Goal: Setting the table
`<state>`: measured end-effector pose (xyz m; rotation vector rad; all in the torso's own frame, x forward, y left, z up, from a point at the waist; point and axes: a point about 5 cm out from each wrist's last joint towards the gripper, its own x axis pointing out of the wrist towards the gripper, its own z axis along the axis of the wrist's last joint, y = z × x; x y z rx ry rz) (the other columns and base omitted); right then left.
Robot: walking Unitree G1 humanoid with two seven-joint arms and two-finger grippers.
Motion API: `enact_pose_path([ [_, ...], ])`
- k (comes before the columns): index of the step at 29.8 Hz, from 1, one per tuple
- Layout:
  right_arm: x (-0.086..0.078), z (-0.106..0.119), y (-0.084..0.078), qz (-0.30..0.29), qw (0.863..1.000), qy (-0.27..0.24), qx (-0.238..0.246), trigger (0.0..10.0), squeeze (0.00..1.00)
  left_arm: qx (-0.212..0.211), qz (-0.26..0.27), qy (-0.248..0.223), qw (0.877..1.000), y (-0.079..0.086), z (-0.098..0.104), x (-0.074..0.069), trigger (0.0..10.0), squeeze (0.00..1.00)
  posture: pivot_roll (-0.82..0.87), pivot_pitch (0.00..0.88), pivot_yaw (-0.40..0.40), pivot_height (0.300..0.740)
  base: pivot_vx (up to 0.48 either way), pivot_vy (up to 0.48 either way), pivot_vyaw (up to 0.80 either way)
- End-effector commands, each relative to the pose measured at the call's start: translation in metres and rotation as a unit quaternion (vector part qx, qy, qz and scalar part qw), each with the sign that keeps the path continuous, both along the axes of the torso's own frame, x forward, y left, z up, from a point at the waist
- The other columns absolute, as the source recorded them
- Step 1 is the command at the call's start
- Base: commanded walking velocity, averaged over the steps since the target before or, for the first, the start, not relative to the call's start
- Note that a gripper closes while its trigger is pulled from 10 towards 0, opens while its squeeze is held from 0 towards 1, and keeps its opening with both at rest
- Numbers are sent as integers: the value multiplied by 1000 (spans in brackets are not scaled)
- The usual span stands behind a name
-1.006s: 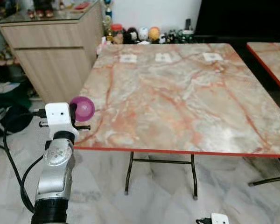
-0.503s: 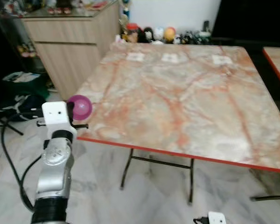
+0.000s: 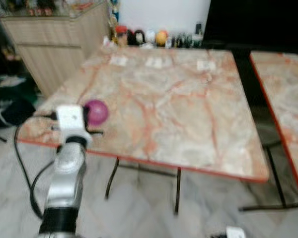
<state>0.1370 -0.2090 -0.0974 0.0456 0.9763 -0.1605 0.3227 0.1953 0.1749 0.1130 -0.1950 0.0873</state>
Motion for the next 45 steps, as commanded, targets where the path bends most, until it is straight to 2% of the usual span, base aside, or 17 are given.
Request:
enact_pose_path([
  [1, 2, -1, 9, -2, 1000, -4, 12, 10000, 0, 24, 9, 0, 1000, 12, 2, -2, 10000, 0, 48, 14, 22, 740, 0, -416, 0],
  [15, 4, 0, 8, -10, 1000, -8, 9, 10000, 0, 125, -31, -3, 992, 29, 10, -9, 10000, 0, 64, 30, 31, 740, 0, -414, 0],
  [19, 5, 0, 7, -13, 1000, -9, 7, 10000, 0, 119, -24, -6, 993, 31, 11, -9, 10000, 0, 58, 34, 26, 740, 0, -410, 0],
  [22, 3, 0, 7, -12, 1000, -8, 4, 10000, 0, 117, -23, -7, 993, 30, 9, -12, 10000, 0, 60, 0, 10, 740, 0, -415, 0],
  [42, -2, -2, 7, -7, 1000, -1, 0, 10000, 0, 113, -34, -24, 993, 21, 14, -8, 10000, 0, 55, 0, 10, 740, 0, -414, 0],
  [45, -2, -2, 7, -7, 1000, 4, -1, 10000, 0, 114, -34, -26, 993, 21, 15, -7, 10000, 0, 52, 0, 12, 740, 0, -416, -758],
])
